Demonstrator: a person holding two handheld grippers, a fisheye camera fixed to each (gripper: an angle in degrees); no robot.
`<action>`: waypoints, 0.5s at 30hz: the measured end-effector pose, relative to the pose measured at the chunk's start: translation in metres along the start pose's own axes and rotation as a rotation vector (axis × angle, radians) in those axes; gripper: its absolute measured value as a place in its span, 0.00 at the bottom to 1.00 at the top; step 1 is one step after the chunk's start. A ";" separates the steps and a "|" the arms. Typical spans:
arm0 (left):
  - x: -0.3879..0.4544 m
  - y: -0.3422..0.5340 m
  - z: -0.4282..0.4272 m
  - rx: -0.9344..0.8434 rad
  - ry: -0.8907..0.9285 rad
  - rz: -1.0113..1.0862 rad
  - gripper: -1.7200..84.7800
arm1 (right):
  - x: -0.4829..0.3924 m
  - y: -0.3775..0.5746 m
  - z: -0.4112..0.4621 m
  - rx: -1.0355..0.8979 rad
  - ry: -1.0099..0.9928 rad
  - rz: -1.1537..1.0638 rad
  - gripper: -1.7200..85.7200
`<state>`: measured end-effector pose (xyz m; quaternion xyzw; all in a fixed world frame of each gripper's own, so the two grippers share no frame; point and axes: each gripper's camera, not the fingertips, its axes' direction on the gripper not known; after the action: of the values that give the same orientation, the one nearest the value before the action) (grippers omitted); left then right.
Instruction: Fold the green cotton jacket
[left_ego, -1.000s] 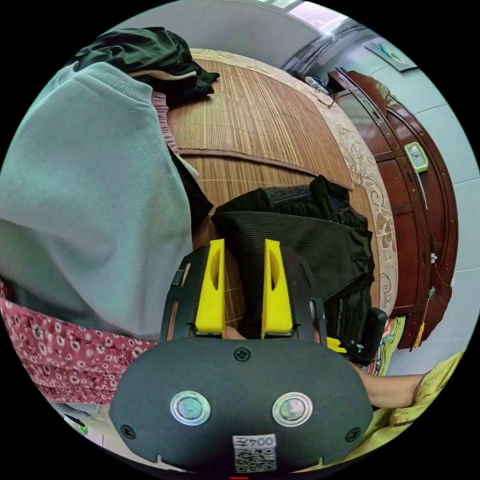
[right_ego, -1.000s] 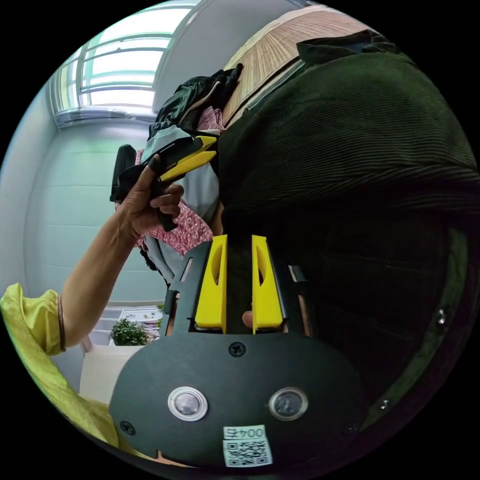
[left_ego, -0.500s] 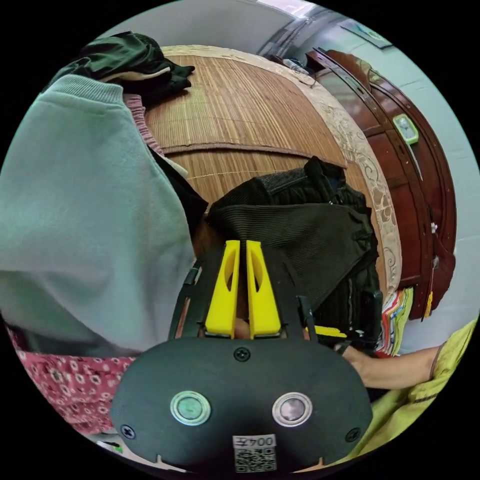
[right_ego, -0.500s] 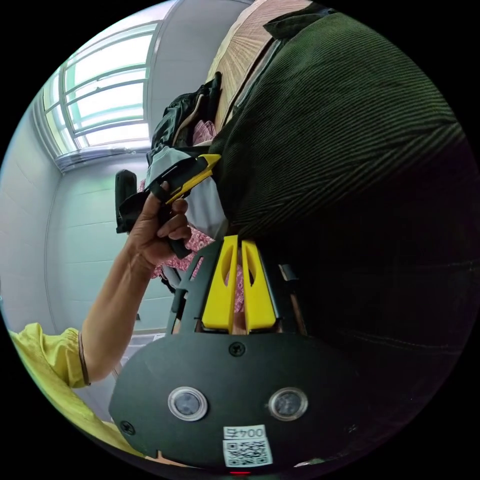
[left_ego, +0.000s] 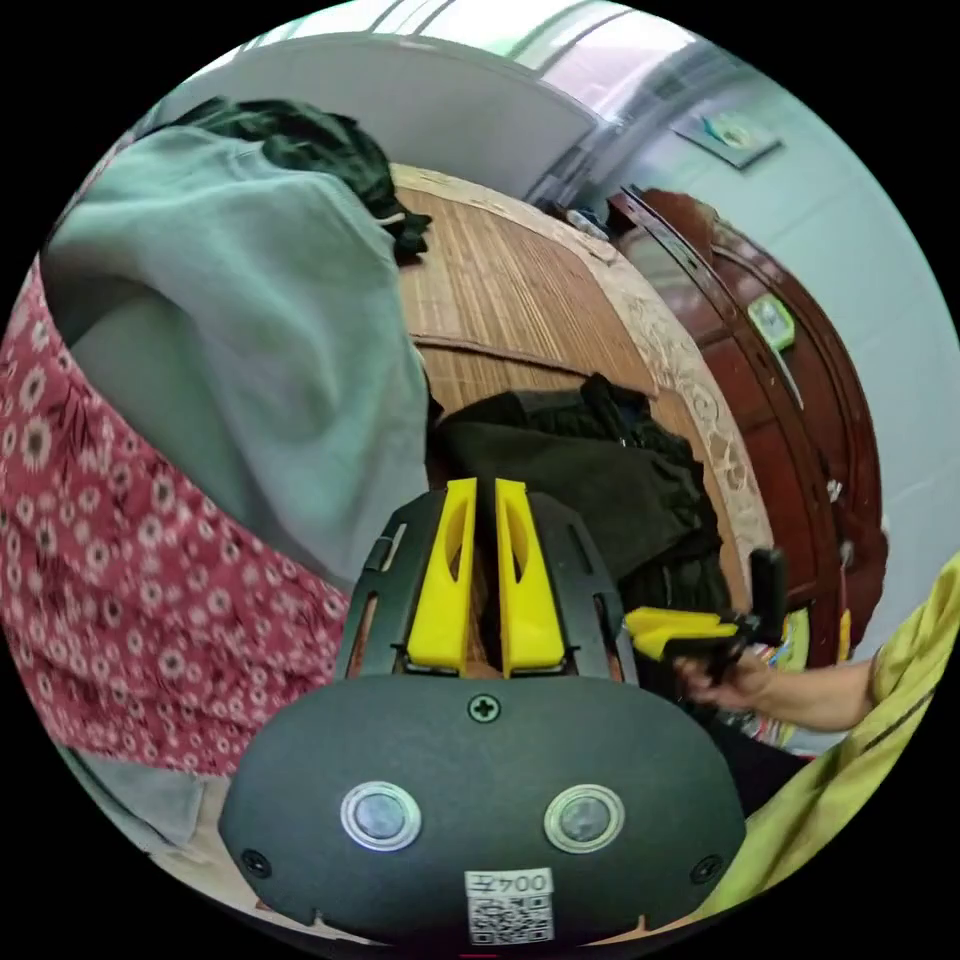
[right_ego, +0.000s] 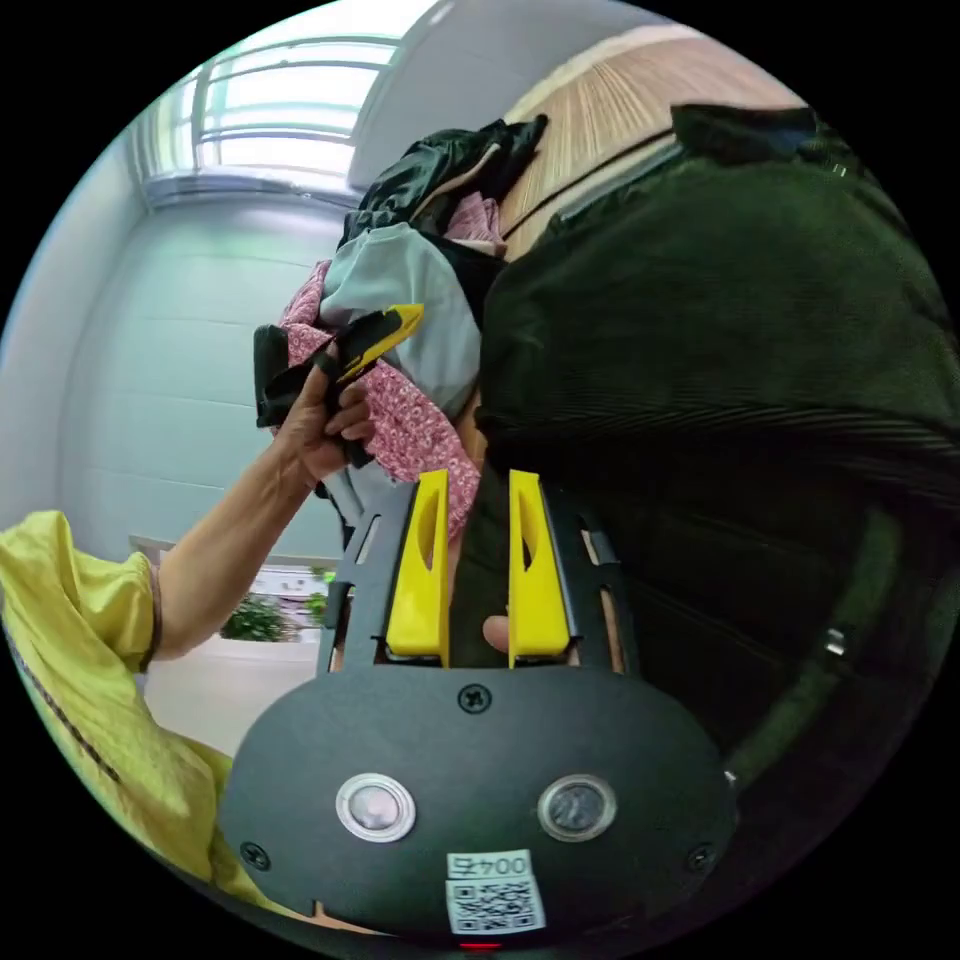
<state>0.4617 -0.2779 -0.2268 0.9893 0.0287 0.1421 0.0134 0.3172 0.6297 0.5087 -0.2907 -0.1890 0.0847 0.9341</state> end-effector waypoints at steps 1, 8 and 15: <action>0.017 0.017 0.009 -0.037 -0.048 0.062 0.09 | 0.000 0.006 -0.024 0.018 0.063 -0.016 0.13; 0.066 0.069 0.088 -0.253 -0.324 0.315 0.13 | 0.027 0.016 -0.130 0.063 0.537 0.064 0.10; 0.017 0.052 0.107 -0.304 -0.197 -0.033 0.07 | 0.057 0.022 -0.137 0.018 0.730 0.194 0.02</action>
<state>0.5106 -0.3308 -0.3229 0.9844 0.0219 0.0470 0.1679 0.4235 0.5936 0.4093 -0.3101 0.1857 0.0654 0.9301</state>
